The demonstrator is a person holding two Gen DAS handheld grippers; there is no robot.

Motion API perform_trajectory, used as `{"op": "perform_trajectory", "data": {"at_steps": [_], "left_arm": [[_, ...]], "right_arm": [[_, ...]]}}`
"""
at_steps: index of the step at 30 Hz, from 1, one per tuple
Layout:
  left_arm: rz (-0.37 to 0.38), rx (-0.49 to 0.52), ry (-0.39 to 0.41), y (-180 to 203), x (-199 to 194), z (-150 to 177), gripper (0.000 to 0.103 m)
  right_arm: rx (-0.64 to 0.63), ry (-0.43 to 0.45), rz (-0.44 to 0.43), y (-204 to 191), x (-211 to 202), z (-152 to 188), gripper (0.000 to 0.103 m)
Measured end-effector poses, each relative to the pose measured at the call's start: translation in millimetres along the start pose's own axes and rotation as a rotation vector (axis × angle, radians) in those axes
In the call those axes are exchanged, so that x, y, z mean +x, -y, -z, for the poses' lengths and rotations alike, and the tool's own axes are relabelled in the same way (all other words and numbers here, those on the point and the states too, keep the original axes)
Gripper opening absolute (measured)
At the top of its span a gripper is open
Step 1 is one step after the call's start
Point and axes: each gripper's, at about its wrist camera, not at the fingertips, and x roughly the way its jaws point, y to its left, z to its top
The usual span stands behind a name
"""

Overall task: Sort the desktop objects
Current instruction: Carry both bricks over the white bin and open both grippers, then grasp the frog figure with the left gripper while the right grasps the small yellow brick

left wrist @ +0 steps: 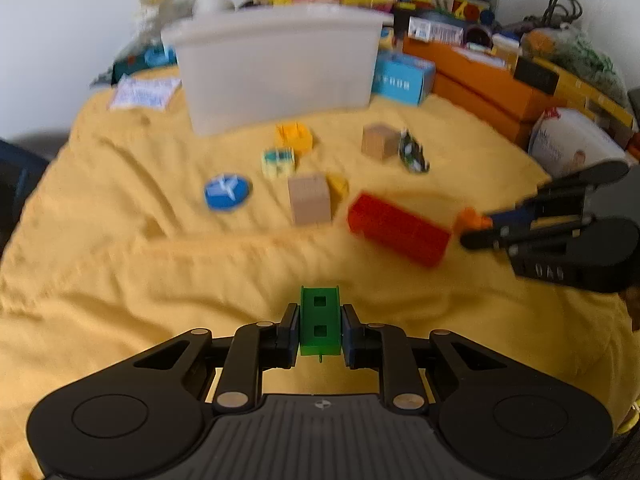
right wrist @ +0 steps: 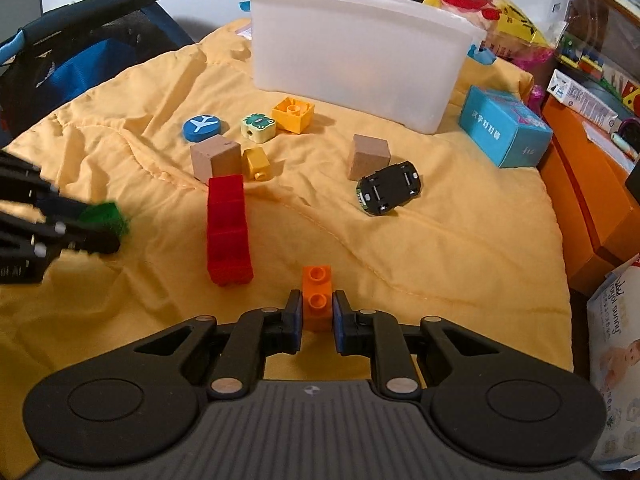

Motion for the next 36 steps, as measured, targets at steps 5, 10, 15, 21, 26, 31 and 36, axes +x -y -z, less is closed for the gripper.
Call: {"op": "perform_trajectory", "data": {"at_steps": [5,10,15,21,26,31,36], "left_arm": [[-0.006,-0.001,0.093,-11.1,-14.8,-34.0,0.024],[-0.043,0.037,0.207,-23.1,-13.5,-90.9,0.024],[-0.106,0.049,0.361,-33.4,-4.2,-161.8,0.024],[-0.144,0.071,0.403,-45.8,39.8,-226.8,0.031],[-0.099,0.038,0.380,-50.1,33.7,-205.1,0.044],[-0.076,0.003,0.295,-52.2,15.5,-144.7,0.045],[-0.044,-0.026,0.170,-42.6,17.5,-93.1,0.045]], "right_arm": [[0.033,0.026,0.019,9.3,-5.7,-11.6,0.017],[0.000,0.164,0.066,20.4,-12.9,-59.6,0.017],[-0.021,0.357,0.111,31.6,-16.2,-129.0,0.017],[0.015,0.479,0.184,42.9,11.5,-199.6,0.028],[0.000,0.453,0.146,43.5,8.8,-192.0,0.029],[0.047,0.354,0.033,41.1,-6.4,-142.1,0.029],[0.026,0.275,-0.003,20.6,-7.9,-104.4,0.029]]}}
